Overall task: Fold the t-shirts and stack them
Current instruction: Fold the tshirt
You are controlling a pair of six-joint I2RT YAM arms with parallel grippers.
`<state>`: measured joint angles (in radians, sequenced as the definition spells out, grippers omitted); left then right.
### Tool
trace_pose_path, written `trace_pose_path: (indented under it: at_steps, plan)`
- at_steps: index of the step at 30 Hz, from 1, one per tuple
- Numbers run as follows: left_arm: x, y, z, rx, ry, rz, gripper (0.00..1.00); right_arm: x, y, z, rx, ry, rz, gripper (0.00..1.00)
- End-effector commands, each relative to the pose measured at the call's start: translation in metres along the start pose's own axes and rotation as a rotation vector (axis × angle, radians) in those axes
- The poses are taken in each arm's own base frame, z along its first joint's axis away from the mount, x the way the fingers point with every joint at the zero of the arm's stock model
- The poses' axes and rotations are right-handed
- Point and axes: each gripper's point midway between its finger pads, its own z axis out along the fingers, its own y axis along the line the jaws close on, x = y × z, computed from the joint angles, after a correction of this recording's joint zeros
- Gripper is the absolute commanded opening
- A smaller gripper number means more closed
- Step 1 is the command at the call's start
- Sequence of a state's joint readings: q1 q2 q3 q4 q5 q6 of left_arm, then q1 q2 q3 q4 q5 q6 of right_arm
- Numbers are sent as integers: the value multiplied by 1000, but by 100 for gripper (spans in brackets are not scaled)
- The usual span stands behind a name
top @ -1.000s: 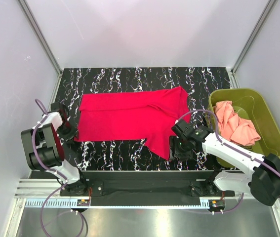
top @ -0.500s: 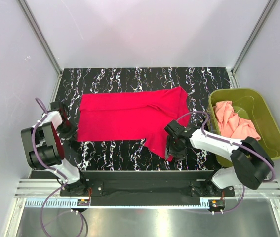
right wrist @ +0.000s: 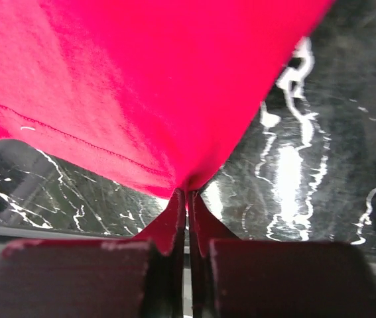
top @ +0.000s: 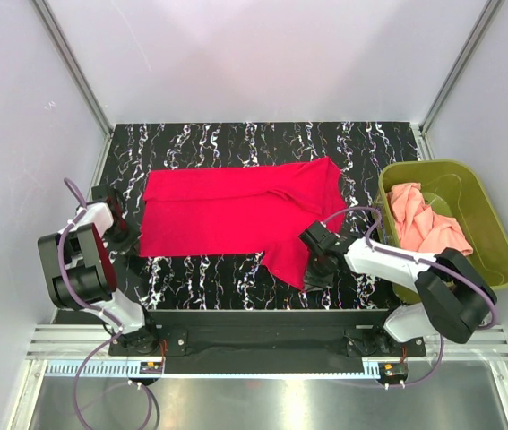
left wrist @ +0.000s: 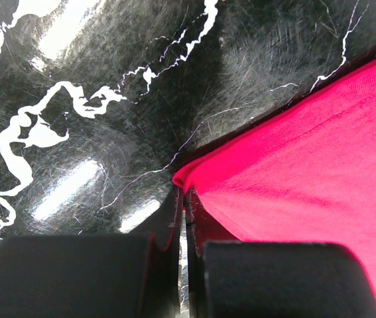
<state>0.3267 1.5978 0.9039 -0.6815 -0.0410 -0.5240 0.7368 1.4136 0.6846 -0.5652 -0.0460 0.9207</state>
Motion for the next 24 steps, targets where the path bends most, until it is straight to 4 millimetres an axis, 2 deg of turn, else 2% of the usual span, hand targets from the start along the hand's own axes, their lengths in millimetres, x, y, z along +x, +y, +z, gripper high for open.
trace_pose_path:
  at_steps: [1, 4, 8, 10, 11, 12, 13, 14, 15, 16, 17, 19, 20, 21, 22, 23, 24]
  plan:
    - [-1, 8, -3, -22, -28, -12, 0, -3, -21, -6, 69, -52, 17, 0]
    - [1, 10, -6, -33, -33, -29, 0, 1, -24, -33, 50, -67, 25, 0]
    - [1, 16, -11, -51, -58, -42, 0, 21, -33, -49, 12, -22, 80, 0]
    - [1, 17, -13, -50, -72, -46, 0, 28, -29, -53, -47, -9, 97, 1]
    - [1, 16, -14, -45, -71, -43, 0, 31, -27, -52, -66, 1, 96, 7]
    - [3, 17, -13, -51, -58, -42, 7, 31, -24, -55, -79, 4, 91, 18]
    - [5, 19, -14, -60, -46, -53, 21, 29, -25, -56, -66, 1, 73, 31]
    - [4, 18, -17, -61, -50, -57, 27, 22, -19, -66, -65, -19, 57, 54]
    - [5, 19, -19, -65, -46, -59, 34, 13, -17, -70, -51, -50, 37, 60]
    - [2, 18, -26, -53, -71, -69, 54, 5, -18, -71, -14, -59, 0, 64]
    - [1, 18, -31, -49, -87, -80, 61, -12, -9, -85, -6, -96, -14, 69]
    - [-5, 14, -48, -19, -144, -95, 71, -41, -13, -85, 43, -113, -32, 69]
    - [-7, 9, -55, -1, -167, -90, 74, -60, 0, -93, 3, -142, -33, 69]
    - [-11, 3, -65, 19, -192, -84, 74, -74, 4, -95, -8, -155, -34, 67]
    - [-13, -4, -73, 44, -213, -78, 74, -88, 3, -89, 11, -148, -58, 64]
    - [-13, -19, -85, 91, -246, -40, 74, -116, 18, -101, -25, -205, -63, 61]
    - [-18, -37, -97, 155, -276, -14, 70, -130, 25, -104, -25, -225, -91, 57]
